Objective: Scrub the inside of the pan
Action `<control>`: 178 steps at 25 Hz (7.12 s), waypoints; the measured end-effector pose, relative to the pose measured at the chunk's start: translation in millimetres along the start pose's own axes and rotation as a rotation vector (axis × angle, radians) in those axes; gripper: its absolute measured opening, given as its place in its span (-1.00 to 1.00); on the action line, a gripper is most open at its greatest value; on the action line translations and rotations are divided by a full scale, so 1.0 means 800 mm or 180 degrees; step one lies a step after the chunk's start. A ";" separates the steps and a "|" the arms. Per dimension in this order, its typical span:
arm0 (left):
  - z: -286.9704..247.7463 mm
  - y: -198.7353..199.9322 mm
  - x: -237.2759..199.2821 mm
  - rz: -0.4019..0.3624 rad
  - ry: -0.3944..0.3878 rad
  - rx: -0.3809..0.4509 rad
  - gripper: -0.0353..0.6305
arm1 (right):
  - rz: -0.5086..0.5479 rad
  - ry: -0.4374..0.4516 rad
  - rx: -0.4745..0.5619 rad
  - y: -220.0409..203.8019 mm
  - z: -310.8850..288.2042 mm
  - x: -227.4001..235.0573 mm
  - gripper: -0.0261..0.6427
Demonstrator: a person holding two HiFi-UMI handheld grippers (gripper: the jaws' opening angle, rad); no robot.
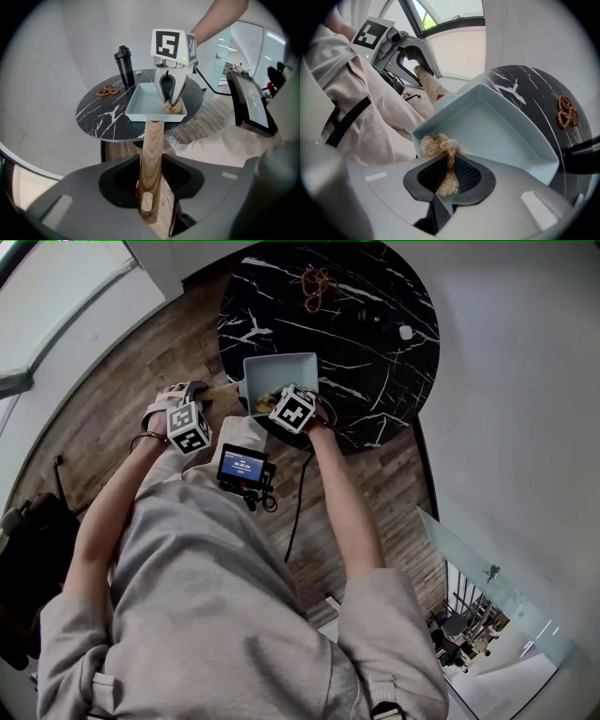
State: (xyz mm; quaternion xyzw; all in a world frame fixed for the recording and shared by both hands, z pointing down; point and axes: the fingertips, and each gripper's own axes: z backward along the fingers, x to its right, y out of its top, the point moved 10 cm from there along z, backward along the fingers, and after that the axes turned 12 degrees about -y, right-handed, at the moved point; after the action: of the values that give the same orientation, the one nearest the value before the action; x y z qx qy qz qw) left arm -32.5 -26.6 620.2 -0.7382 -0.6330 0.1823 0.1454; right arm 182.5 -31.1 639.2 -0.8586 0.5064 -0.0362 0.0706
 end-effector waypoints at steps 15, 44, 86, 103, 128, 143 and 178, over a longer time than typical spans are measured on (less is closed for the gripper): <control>0.000 -0.004 0.004 -0.0128 -0.0041 0.0062 -0.48 | -0.0446 -0.0224 0.0216 0.034 -0.007 -0.028 -0.72; -0.005 0.002 0.013 -0.0225 -0.0108 0.0044 -0.49 | 0.1258 -0.1868 0.0406 0.089 -0.027 0.001 -0.76; -0.004 0.002 0.014 -0.0119 -0.0187 0.0119 -0.49 | -0.0460 -0.0754 0.0248 0.079 -0.012 0.039 -0.73; -0.005 0.001 0.014 -0.0103 -0.0100 0.0088 -0.49 | 0.0418 -0.0968 0.0001 0.044 -0.009 0.043 -0.75; -0.008 0.003 0.014 -0.0091 -0.0093 0.0055 -0.49 | -0.0726 -0.1207 -0.0356 0.006 -0.005 0.064 -0.77; -0.007 0.003 0.014 -0.0107 -0.0108 0.0053 -0.49 | -0.0815 -0.0711 -0.0003 0.058 -0.012 0.019 -0.74; -0.006 0.005 0.016 -0.0102 -0.0131 0.0037 -0.49 | 0.0034 -0.0987 -0.0602 -0.030 0.001 0.039 -0.77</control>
State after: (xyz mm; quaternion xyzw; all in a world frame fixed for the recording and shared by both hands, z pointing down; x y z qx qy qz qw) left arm -25.3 -14.6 621.9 -0.7232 -0.6465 0.1987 0.1394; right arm 218.4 -46.5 641.6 -0.8540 0.4951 0.1448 0.0670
